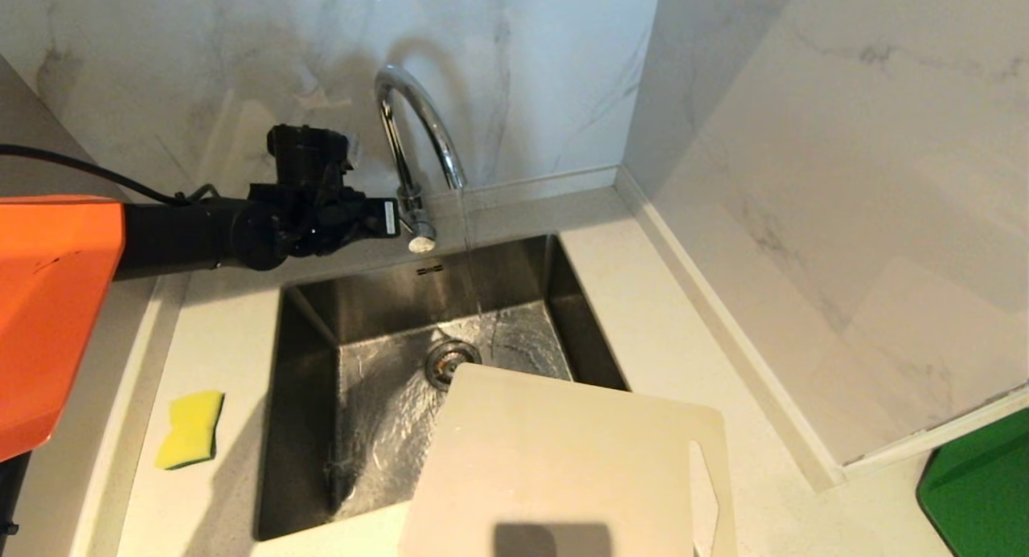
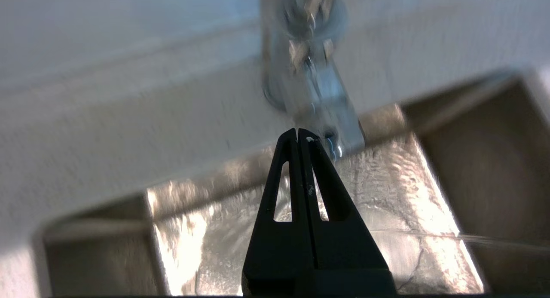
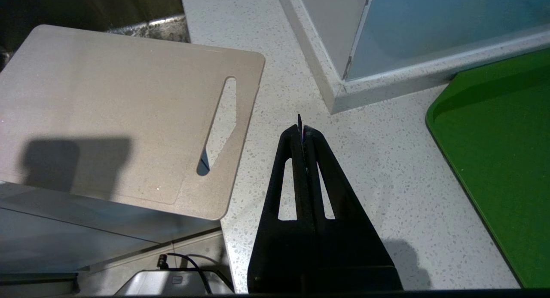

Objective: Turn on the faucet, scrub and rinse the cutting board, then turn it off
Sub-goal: Turn off the tap

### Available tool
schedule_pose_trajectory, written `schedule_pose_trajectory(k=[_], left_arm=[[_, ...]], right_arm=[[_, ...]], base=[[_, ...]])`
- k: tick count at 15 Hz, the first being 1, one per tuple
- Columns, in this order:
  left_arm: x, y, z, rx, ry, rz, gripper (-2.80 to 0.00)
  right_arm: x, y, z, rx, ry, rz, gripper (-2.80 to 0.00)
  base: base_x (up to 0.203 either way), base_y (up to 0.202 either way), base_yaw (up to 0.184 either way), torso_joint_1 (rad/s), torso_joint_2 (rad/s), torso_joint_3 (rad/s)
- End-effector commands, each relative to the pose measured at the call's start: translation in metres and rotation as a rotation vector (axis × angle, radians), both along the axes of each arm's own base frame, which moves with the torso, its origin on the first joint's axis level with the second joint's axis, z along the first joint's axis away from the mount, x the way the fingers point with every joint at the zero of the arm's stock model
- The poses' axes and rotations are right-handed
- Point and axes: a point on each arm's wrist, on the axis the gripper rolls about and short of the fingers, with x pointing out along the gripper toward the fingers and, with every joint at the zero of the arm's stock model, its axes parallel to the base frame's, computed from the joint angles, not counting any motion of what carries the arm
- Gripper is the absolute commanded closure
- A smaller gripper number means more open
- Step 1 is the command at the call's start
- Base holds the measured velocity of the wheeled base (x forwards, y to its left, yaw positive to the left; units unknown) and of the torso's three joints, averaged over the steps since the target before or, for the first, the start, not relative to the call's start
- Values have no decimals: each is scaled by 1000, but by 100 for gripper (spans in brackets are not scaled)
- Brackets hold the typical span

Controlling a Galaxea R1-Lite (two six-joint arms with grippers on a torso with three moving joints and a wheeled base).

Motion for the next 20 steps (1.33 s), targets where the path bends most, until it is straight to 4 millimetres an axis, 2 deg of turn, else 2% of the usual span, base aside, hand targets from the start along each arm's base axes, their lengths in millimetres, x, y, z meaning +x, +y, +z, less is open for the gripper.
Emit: schedule_pose_trajectory(k=[1, 9, 11, 14, 17, 20], left_arm=[[1, 0, 4, -11, -39, 2, 0], [0, 2, 7, 11, -53, 45, 0], [-5, 4, 16, 15, -60, 48, 0], [-13, 6, 17, 34, 15, 43, 0], [-21, 8, 11, 66, 132, 37, 0], [-24, 1, 11, 27, 150, 17, 0]], right_arm=[[0, 0, 0, 0, 0, 0, 0], [0, 0, 0, 0, 1, 0, 0], [0, 0, 0, 0, 0, 0, 0], [0, 0, 0, 0, 1, 0, 0], [0, 0, 0, 0, 1, 1, 0], [0, 0, 0, 0, 1, 0, 0]], base=[[0, 0, 0, 0, 0, 0], [0, 0, 0, 0, 0, 0], [0, 0, 0, 0, 0, 0], [0, 0, 0, 0, 0, 0], [0, 0, 0, 0, 0, 0], [0, 0, 0, 0, 0, 0]])
